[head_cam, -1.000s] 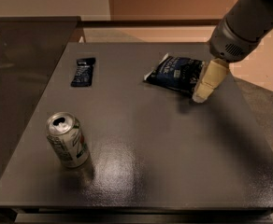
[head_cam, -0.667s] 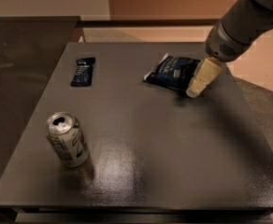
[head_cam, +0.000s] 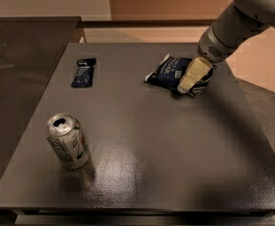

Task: Pick blue chip bag

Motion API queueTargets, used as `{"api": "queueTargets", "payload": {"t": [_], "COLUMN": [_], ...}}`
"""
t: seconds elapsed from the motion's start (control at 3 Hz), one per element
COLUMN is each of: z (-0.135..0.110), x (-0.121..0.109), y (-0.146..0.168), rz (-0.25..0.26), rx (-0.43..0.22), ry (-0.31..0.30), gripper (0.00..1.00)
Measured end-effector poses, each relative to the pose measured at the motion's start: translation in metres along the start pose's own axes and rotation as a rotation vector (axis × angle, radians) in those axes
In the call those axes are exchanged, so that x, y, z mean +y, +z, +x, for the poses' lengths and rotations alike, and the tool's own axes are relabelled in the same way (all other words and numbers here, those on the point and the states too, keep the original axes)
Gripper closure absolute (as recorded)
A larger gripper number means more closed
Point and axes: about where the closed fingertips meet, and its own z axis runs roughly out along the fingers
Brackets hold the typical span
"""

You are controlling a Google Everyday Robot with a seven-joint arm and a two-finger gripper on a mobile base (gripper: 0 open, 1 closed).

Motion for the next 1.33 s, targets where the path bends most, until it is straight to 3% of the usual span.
{"api": "queueTargets", "payload": {"t": [0.33, 0.67, 1.33], "z": [-0.005, -0.007, -0.011], "x": [-0.007, -0.009, -0.005], "y": [0.013, 0.023, 0.022], "rz": [-0.008, -0.018, -0.041], "rx": [0.012, 0.041, 0.052], "ry": [0.008, 0.001, -0.002], "gripper": [0.0, 0.18, 0.64]}}
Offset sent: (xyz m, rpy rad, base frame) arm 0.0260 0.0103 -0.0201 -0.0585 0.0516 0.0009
